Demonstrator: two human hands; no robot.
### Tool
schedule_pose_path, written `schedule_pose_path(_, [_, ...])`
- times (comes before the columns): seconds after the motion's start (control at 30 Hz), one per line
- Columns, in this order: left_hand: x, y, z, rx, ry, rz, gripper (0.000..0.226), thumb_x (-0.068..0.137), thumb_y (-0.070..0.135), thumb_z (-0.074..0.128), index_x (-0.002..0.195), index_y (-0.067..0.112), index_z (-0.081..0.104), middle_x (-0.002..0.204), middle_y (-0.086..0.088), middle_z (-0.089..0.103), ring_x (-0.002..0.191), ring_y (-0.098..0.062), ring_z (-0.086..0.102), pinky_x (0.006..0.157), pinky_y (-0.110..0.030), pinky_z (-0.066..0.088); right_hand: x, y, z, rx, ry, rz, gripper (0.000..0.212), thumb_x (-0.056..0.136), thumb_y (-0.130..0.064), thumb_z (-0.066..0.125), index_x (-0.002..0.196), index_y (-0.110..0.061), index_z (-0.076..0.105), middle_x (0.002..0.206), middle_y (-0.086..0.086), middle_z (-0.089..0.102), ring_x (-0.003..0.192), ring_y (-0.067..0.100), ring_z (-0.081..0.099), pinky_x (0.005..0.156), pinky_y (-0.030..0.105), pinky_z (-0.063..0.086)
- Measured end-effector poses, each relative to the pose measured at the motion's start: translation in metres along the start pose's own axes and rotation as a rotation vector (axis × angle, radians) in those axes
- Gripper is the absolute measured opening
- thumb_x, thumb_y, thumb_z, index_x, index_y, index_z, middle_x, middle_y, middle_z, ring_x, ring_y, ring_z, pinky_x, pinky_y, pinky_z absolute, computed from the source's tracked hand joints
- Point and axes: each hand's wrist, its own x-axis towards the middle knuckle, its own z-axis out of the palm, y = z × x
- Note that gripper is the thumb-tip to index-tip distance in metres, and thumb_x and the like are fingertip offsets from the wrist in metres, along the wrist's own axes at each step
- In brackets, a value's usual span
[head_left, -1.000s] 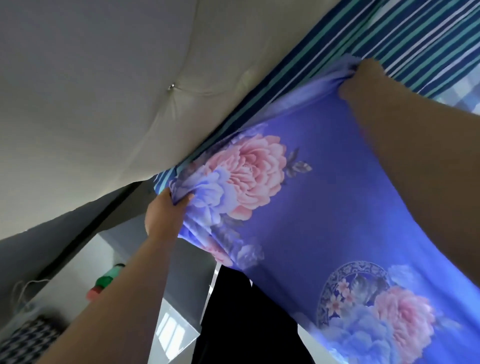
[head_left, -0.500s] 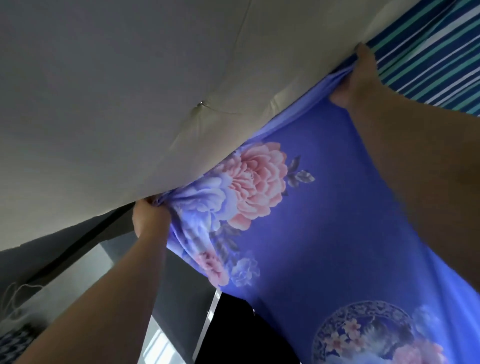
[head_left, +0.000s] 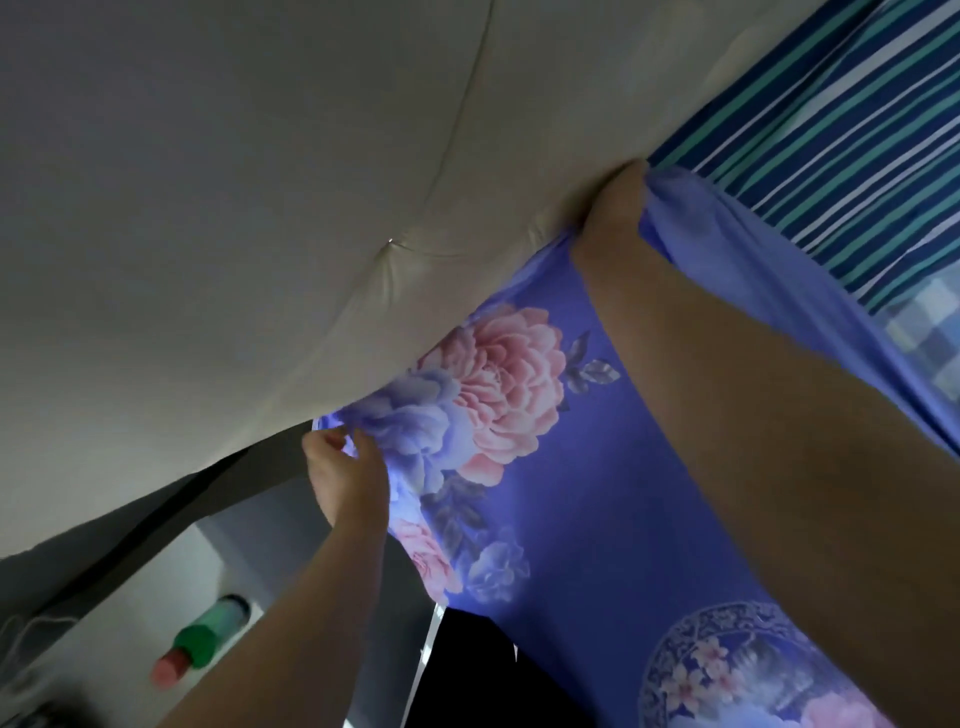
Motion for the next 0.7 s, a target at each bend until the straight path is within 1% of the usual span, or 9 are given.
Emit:
schedule_pose_path(0.1, [-0.011, -0.006, 0.010, 0.300, -0.194, 0.629, 0.034, 0.084, 0.023, 0.053, 0.116, 0.013, 0.057, 0.123, -0.006, 0.058, 0.115, -0.027, 0.052, 0.091, -0.039, 0.045, 0.021, -0.022, -0.023, 0.226, -0.068, 0.069, 0.060, 0.091, -0.067, 0.032, 0.109, -0.017, 0.060, 0.126, 0.009, 0.061, 0.115, 0.027, 0.059, 0.096, 0.039, 0.048])
schedule_pose_path(0.17, [-0.004, -0.005, 0.022, 0.504, -0.287, 0.950, 0.052, 0.083, 0.036, 0.048, 0.130, 0.016, 0.053, 0.138, -0.005, 0.051, 0.127, -0.028, 0.047, 0.100, -0.041, 0.041, 0.022, -0.027, -0.036, 0.103, -0.132, 0.076, 0.079, 0.087, -0.074, 0.020, 0.116, -0.011, 0.059, 0.097, 0.010, 0.065, 0.082, 0.025, 0.063, 0.081, 0.037, 0.053])
schedule_pose_path(0.2, [0.003, -0.003, 0.029, 0.562, -0.269, 0.956, 0.056, 0.083, 0.042, 0.046, 0.134, 0.018, 0.051, 0.141, -0.006, 0.049, 0.129, -0.031, 0.045, 0.102, -0.042, 0.040, 0.020, -0.024, -0.040, 0.044, -0.175, 0.069, 0.081, 0.089, -0.072, 0.019, 0.120, -0.009, 0.059, 0.087, 0.008, 0.060, 0.072, 0.023, 0.057, 0.076, 0.033, 0.049])
schedule_pose_path(0.27, [0.011, 0.007, 0.033, 0.603, -0.212, 0.706, 0.062, 0.086, 0.049, 0.048, 0.140, 0.018, 0.044, 0.142, -0.011, 0.045, 0.130, -0.035, 0.042, 0.104, -0.046, 0.036, 0.000, -0.016, -0.042, 0.004, -0.195, 0.055, 0.065, 0.096, -0.061, 0.025, 0.112, -0.011, 0.062, 0.079, 0.003, 0.056, 0.067, 0.020, 0.050, 0.071, 0.030, 0.044])
schedule_pose_path(0.33, [0.012, 0.021, 0.033, 0.569, -0.245, 0.369, 0.068, 0.090, 0.050, 0.052, 0.145, 0.015, 0.032, 0.148, -0.014, 0.034, 0.137, -0.034, 0.030, 0.108, -0.046, 0.028, -0.030, 0.001, -0.058, -0.063, -0.150, 0.049, 0.046, 0.099, -0.055, 0.026, 0.102, -0.020, 0.056, 0.094, 0.001, 0.061, 0.078, 0.019, 0.058, 0.068, 0.031, 0.044])
schedule_pose_path(0.4, [-0.001, 0.035, 0.035, 0.632, -0.241, 0.305, 0.068, 0.091, 0.041, 0.054, 0.147, 0.012, 0.027, 0.149, -0.015, 0.029, 0.139, -0.032, 0.024, 0.109, -0.046, 0.024, -0.061, 0.023, -0.089, -0.002, -0.078, 0.127, 0.051, 0.099, -0.055, 0.025, 0.123, -0.017, 0.047, 0.120, 0.008, 0.058, 0.104, 0.028, 0.061, 0.080, 0.037, 0.050])
schedule_pose_path(0.47, [-0.029, 0.047, 0.041, 0.679, -0.255, 0.449, 0.068, 0.089, 0.026, 0.057, 0.147, 0.009, 0.025, 0.152, -0.017, 0.026, 0.141, -0.033, 0.022, 0.112, -0.046, 0.021, -0.089, 0.040, -0.134, 0.066, 0.011, 0.201, 0.054, 0.099, -0.054, 0.027, 0.130, -0.012, 0.044, 0.119, 0.009, 0.058, 0.099, 0.027, 0.062, 0.087, 0.038, 0.049])
schedule_pose_path(0.57, [-0.083, 0.060, 0.064, 0.706, -0.395, 0.760, 0.070, 0.078, 0.013, 0.066, 0.141, 0.003, 0.038, 0.145, -0.025, 0.036, 0.132, -0.042, 0.038, 0.107, -0.052, 0.032, -0.116, 0.050, -0.217, 0.195, 0.195, 0.219, 0.046, 0.100, -0.051, 0.028, 0.120, -0.014, 0.047, 0.111, 0.006, 0.058, 0.083, 0.017, 0.060, 0.073, 0.030, 0.047])
schedule_pose_path(0.7, [-0.154, 0.082, 0.107, 0.724, -0.534, 1.063, 0.059, 0.074, 0.014, 0.065, 0.130, 0.004, 0.051, 0.134, -0.026, 0.049, 0.123, -0.044, 0.047, 0.098, -0.055, 0.040, -0.143, 0.024, -0.332, 0.414, 0.497, 0.102, 0.035, 0.102, -0.043, 0.028, 0.118, -0.016, 0.044, 0.099, 0.006, 0.057, 0.091, 0.022, 0.057, 0.083, 0.031, 0.043])
